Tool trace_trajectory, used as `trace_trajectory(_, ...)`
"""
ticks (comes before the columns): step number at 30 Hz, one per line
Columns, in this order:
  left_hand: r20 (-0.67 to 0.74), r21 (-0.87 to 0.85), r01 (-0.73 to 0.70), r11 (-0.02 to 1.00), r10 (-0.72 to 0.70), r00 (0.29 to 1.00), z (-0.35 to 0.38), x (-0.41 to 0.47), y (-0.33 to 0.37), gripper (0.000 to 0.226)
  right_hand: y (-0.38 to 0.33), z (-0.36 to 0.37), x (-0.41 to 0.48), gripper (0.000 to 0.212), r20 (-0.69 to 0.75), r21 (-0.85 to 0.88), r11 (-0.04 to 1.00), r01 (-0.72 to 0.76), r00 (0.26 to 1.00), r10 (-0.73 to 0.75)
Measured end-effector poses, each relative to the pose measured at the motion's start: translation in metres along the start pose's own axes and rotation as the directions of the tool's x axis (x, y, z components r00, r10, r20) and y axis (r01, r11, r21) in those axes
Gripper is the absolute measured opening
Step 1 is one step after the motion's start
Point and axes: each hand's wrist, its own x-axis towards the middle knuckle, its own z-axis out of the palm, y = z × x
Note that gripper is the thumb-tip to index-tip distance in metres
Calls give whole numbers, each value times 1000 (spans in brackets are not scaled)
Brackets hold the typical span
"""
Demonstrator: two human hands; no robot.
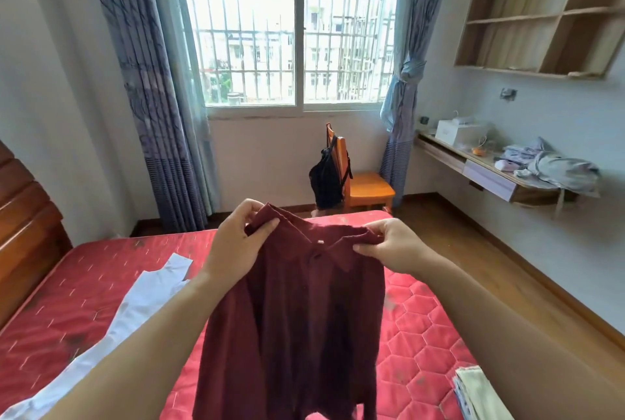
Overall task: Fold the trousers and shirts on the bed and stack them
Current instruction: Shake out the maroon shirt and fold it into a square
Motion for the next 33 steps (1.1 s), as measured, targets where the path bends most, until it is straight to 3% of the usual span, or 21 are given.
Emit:
trace_trajectory(4,29,24,33,999,-34,999,5,-10,-15,8,24,6,-11,11,-31,172,978,-115,992,122)
trace_trajectory(8,7,84,19,996,-20,1000,5,-22,-33,12,35,14,-24,12,93,387,915,-113,992,83)
trace_trajectory(10,10,85,22,996,-23,1000,6,-29,-40,21,37,19,-26,16,70,411,907,-88,995,65)
trace_trajectory(13,51,57,65,996,-68,996,8,-39,-52,21,40,27,-23,22,-69,379,925,-33,996,63)
trace_trajectory(16,63,64,83,995,-87,994,9,-46,-61,19,43,34,-19,24,-186,260,962,80,982,-31)
trace_trajectory(21,45,153,27,988,-34,998,6,-47,-63,20,48,35,-19,16,-165,-105,969,222,957,-237)
trace_trajectory(25,22,200,-23,980,19,1000,4,-45,-63,18,45,36,-24,17,-56,-29,985,171,983,-173)
trace_trajectory(29,16,205,-27,978,24,1000,5,-44,-65,15,39,30,-25,27,80,317,948,-5,997,-21)
trace_trajectory(31,5,218,-30,976,30,1000,4,-43,-67,14,42,26,-26,26,100,244,970,23,994,-49)
trace_trajectory(33,16,227,-33,973,30,999,3,-43,-69,13,49,26,-26,20,23,154,984,92,995,-97)
